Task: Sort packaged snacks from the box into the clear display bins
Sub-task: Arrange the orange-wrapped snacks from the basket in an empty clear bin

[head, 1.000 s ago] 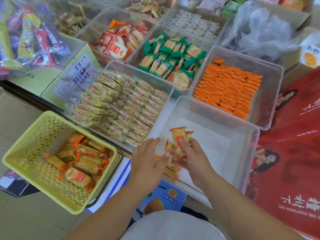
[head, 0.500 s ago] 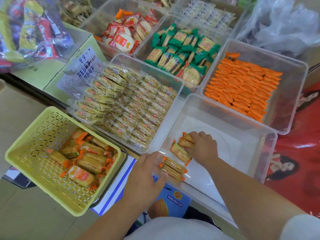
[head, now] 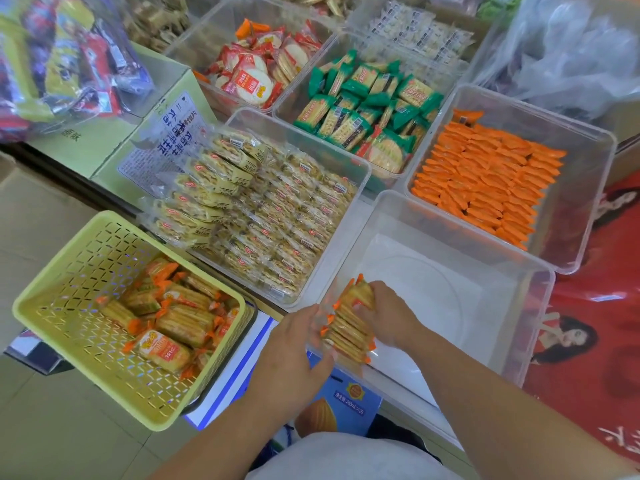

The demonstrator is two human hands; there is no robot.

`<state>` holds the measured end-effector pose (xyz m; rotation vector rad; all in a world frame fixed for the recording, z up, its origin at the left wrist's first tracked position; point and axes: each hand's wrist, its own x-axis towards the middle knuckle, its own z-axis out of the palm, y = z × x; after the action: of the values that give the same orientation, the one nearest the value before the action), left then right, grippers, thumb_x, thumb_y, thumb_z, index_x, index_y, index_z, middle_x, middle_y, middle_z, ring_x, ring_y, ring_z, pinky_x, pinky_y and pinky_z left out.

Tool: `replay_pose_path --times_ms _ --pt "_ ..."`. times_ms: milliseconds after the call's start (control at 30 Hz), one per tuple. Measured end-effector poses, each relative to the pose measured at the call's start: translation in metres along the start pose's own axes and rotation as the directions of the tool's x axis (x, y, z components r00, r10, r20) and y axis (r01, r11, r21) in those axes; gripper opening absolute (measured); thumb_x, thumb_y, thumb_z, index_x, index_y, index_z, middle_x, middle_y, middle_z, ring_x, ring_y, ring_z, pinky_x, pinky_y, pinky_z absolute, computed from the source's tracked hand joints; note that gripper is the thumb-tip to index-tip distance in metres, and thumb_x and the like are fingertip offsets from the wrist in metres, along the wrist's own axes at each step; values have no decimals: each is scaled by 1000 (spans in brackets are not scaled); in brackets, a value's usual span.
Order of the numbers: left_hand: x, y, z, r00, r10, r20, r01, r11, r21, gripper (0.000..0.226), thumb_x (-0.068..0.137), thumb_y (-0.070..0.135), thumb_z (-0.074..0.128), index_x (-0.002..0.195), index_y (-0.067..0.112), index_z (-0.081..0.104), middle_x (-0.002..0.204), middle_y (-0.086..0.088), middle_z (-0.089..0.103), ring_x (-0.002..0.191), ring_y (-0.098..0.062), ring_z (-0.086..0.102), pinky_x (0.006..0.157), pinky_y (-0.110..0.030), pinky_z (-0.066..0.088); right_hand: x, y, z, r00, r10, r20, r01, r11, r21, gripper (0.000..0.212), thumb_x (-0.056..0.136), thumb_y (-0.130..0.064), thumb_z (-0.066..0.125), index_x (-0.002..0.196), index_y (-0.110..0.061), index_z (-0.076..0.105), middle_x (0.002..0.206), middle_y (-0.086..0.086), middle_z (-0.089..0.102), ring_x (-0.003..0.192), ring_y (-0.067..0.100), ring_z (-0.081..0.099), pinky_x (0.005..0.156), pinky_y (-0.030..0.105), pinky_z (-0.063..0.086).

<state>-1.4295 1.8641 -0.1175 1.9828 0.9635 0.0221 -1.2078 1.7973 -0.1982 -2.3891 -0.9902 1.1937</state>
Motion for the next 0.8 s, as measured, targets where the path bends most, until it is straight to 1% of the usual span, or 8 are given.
replay_pose_path --times_ms 100,200,267,367,500,600,700,800 --pt "0 0 1 1000 16 4 -16 1000 -4 65 96 40 69 128 66 19 127 49 23 113 23 28 91 7 23 -4 -1 11 994 -55 -92 45 993 -111 37 100 -36 53 129 -14 49 117 11 55 109 32 51 92 41 43" --pt "-1 -2 2 1000 23 -5 -23 1000 0 67 96 41 69 127 68 18 126 48 23 116 18 28 91 7 23 -6 -4 14 983 -15 -182 7 999 -45 38 99 -35 54 130 -12 50 117 12 55 109 32 53 92 43 45" --pt "-1 -4 3 1000 17 -7 -17 1000 -6 66 95 42 69 129 66 18 127 45 26 118 16 29 92 4 26 -7 -4 14 977 -12 -212 -14 993 -117 42 97 -36 58 133 -16 50 120 12 53 112 33 51 92 42 46" --pt "-1 -5 4 1000 -6 0 6 1000 -25 72 95 45 69 142 58 17 138 30 35 128 6 35 104 -14 34 -10 -1 13 982 -31 -189 -23 961 -276 50 99 -46 52 144 -27 45 134 7 50 124 32 43 96 43 44" --pt "-2 -8 2 995 -92 45 94 994 -57 94 93 47 71 163 38 7 163 15 28 148 -8 31 116 -29 37 -12 3 14 989 -101 -104 69 959 -274 60 104 -44 42 158 -21 29 150 7 43 133 32 35 107 42 36" --pt "-3 -9 3 988 -139 70 144 988 -63 96 92 48 72 162 39 9 165 13 27 143 -12 40 112 -33 44 -19 8 13 994 -43 -104 9 951 -310 74 96 -58 49 158 -26 23 154 -2 40 138 29 31 103 46 41" --pt "-3 -11 5 983 -164 78 170 983 -67 93 91 48 73 161 42 12 163 15 30 135 -11 47 107 -29 46 -24 10 12 993 11 -117 -54 924 -379 72 89 -73 48 150 -41 27 145 -3 33 128 28 40 93 46 49" --pt "-3 -13 6 980 -181 85 187 979 -81 93 91 47 74 161 42 13 162 15 31 133 -11 49 104 -25 45 -22 4 11 994 106 -20 -107 981 -163 76 91 -59 61 153 -39 23 136 7 27 102 27 56 89 41 54"
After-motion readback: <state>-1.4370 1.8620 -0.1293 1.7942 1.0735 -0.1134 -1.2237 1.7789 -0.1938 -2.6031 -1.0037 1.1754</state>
